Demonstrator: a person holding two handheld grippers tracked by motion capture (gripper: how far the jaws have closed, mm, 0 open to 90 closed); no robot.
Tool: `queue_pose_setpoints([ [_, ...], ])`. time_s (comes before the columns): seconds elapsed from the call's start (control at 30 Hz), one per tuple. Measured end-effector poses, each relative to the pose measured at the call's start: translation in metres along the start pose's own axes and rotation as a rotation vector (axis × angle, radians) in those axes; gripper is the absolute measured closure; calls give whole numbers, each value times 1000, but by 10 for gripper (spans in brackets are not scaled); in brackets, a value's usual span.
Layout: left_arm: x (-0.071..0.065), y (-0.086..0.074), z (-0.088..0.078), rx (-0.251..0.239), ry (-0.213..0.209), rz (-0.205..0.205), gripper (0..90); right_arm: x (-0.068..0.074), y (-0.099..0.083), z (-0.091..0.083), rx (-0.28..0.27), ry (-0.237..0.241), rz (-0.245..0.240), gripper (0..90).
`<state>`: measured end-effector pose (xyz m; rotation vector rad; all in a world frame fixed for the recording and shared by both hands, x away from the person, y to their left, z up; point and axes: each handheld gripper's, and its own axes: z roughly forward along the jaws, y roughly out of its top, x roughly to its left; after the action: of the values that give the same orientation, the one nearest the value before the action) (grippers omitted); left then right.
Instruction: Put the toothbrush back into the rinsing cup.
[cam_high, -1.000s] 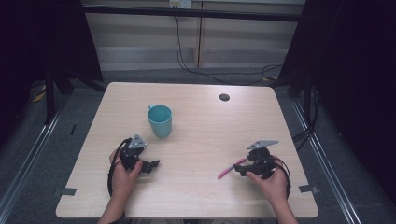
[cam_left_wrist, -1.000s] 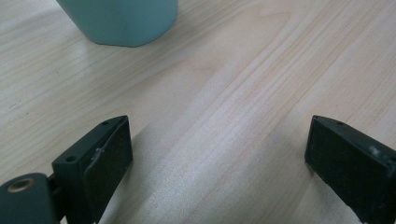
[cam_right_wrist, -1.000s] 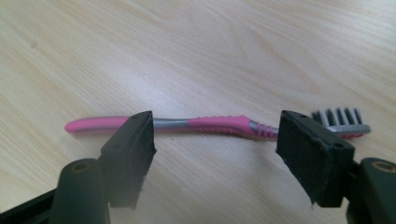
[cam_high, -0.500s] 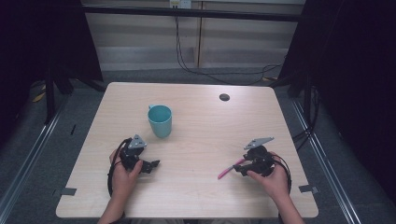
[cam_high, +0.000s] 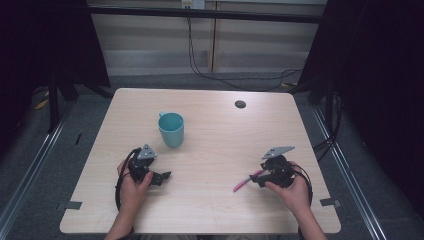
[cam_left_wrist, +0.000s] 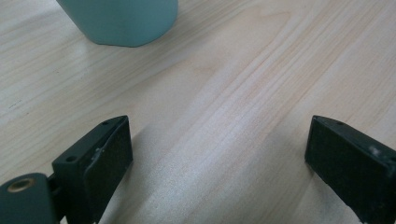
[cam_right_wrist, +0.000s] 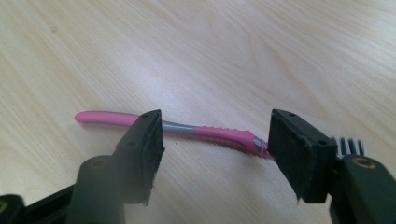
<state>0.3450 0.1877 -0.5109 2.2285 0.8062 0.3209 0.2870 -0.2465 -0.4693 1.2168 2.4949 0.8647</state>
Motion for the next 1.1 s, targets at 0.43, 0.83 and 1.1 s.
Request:
queue_pose_setpoints([
  [0.43, 0, 0, 0, 0, 0, 0, 73, -4, -7, 0, 11, -9, 25, 363],
  [0.83, 0, 0, 0, 3, -1, 4, 73, -17, -19, -7, 3, 20, 250, 333],
  [1.1, 0, 0, 0, 3, -1, 3, 73, -20, -17, 5, 0, 51, 408, 274],
])
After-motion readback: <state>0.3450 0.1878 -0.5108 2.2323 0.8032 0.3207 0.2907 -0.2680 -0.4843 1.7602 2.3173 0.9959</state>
